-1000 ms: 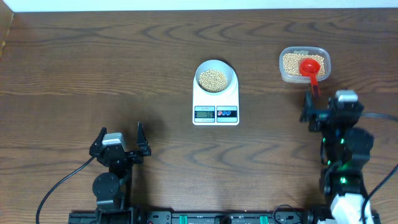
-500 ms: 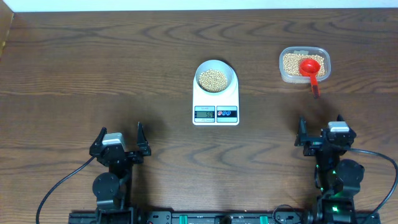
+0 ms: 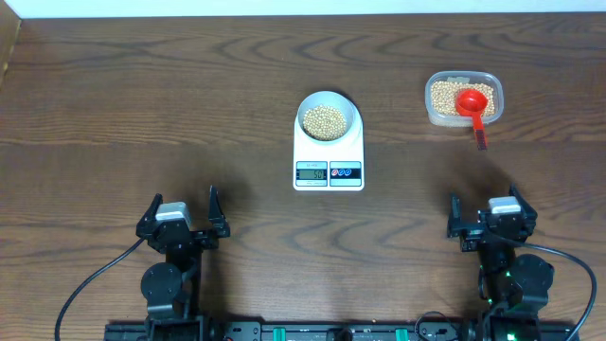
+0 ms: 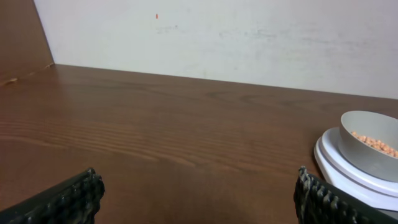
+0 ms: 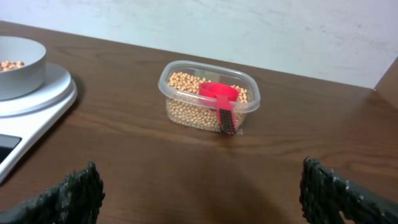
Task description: Scoop item into bowl and weigh 50g on scale
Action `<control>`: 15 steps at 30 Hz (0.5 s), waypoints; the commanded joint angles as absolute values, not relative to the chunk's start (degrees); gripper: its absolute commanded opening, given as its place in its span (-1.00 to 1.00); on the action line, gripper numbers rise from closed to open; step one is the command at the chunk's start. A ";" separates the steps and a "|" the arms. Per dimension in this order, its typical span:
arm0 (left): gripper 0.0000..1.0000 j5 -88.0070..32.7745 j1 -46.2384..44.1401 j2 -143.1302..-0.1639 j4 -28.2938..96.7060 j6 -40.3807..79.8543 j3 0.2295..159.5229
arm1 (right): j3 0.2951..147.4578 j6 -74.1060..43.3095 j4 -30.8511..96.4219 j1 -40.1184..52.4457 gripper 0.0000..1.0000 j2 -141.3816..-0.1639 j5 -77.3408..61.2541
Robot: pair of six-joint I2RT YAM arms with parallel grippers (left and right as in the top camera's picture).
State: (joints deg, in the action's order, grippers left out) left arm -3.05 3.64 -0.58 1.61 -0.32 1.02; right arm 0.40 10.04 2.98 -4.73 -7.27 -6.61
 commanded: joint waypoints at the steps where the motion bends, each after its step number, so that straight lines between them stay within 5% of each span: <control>1: 1.00 -3.18 3.51 -0.23 3.99 -1.28 0.25 | 0.32 12.25 3.86 -4.34 0.99 -3.68 -7.03; 15: 1.00 -3.18 3.51 -0.23 3.99 -1.28 0.25 | 0.32 12.88 3.88 -4.34 0.98 -0.27 -6.37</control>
State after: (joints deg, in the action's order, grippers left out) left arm -3.05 3.64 -0.58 1.61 -0.32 1.02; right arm 0.40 12.21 3.60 -4.73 -0.75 -6.61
